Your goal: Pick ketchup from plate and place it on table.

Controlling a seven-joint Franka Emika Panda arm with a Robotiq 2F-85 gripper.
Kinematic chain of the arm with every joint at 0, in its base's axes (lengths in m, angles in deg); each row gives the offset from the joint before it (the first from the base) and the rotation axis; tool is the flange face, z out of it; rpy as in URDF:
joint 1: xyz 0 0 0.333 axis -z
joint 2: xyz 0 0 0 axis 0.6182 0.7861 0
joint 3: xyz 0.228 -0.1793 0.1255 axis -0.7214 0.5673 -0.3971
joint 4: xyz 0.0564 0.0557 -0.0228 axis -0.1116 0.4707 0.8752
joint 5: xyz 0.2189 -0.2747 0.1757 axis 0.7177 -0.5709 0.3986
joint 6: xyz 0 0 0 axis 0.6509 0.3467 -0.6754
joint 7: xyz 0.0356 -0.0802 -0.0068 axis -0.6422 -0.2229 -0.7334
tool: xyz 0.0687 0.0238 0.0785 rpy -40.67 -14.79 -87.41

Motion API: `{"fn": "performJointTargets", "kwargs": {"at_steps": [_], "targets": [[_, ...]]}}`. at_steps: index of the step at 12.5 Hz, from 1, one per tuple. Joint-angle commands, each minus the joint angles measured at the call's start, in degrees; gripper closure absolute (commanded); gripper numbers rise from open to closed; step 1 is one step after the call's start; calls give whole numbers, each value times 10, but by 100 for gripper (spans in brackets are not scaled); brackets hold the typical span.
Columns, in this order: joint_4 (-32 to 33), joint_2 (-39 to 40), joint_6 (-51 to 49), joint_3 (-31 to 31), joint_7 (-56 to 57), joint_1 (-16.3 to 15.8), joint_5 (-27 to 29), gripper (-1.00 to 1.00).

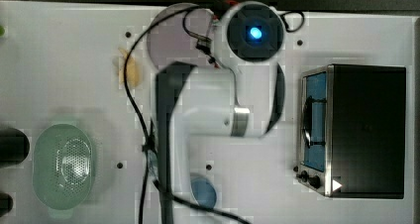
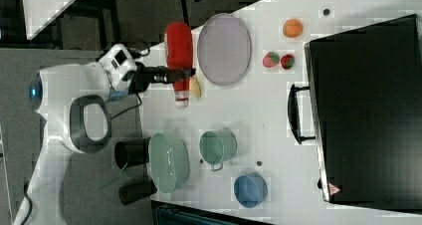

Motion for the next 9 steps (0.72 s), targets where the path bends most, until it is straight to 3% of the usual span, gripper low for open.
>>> {"fn": "performJointTargets", "kwargs": {"at_steps": [1, 6, 9], "targets": [[104, -5, 25, 7, -6, -2, 0, -21], [255, -15, 143, 20, -6, -2, 0, -21], [286, 18, 177, 20, -6, -3, 0, -21]]}}
